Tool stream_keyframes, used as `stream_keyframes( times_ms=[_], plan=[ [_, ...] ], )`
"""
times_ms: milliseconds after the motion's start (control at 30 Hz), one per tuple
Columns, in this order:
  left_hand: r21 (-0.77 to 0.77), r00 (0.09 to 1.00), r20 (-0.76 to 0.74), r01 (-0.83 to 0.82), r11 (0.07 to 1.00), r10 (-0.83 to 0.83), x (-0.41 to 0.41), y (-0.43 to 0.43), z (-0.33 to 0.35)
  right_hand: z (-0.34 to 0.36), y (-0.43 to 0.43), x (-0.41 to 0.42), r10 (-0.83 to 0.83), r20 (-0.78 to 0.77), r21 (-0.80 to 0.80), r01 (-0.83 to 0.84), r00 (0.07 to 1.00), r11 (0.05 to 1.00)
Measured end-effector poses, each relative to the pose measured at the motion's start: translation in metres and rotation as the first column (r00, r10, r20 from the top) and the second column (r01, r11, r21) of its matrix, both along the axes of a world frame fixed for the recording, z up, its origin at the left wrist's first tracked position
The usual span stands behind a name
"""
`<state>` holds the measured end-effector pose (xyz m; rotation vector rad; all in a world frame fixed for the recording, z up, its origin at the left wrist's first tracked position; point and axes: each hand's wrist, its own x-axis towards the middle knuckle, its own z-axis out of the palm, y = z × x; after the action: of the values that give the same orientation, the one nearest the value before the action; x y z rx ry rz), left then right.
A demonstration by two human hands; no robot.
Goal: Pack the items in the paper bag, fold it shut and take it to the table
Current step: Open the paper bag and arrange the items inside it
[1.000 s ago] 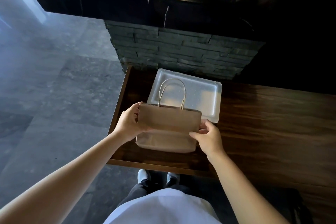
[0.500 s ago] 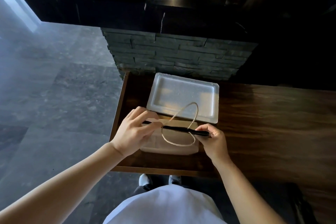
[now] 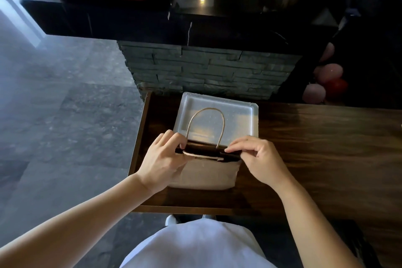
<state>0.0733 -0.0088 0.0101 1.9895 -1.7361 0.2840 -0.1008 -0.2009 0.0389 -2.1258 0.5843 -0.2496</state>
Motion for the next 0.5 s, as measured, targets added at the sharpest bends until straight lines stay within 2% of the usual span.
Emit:
stream_keyframes(
  times_ms=[100,167,200,267,333,400,433,500],
  plan=[
    [-0.015,0.999,0.026,0.047,0.999,-0.046,-0.006,0.005,0.005,0.03,0.004,0.014,0.078,0.119,-0.116,-0.065,0.99,0.991],
    [-0.017,0.998,0.035,0.061,0.998,-0.06,-0.01,0.005,0.009,0.041,0.013,0.029,0.157,0.107,-0.091,-0.148,0.982,0.985],
    [-0.014,0.997,0.039,0.067,0.998,-0.067,-0.011,0.005,0.011,0.042,0.018,0.038,0.195,0.036,-0.04,-0.194,0.98,0.98],
    [-0.007,0.995,0.033,0.093,0.996,-0.093,-0.016,0.005,0.014,0.038,0.023,0.056,0.293,-0.224,0.003,-0.3,0.93,0.954],
    [0.0,0.991,0.024,0.129,0.992,-0.129,-0.023,0.007,0.017,0.028,0.023,0.071,0.379,-0.52,-0.028,-0.459,0.765,0.888],
    [0.014,0.985,0.018,0.172,0.985,-0.172,-0.031,0.01,0.019,0.019,0.022,0.081,0.377,-0.731,0.005,-0.548,0.568,0.837],
    [0.023,0.981,0.01,0.195,0.981,-0.195,-0.034,0.013,0.02,0.015,0.022,0.086,0.343,-0.796,0.004,-0.562,0.499,0.827],
    [0.075,0.975,-0.023,0.224,0.972,-0.223,-0.038,0.018,0.02,0.01,0.019,0.093,0.266,-0.861,-0.027,-0.563,0.433,0.826]
  ],
)
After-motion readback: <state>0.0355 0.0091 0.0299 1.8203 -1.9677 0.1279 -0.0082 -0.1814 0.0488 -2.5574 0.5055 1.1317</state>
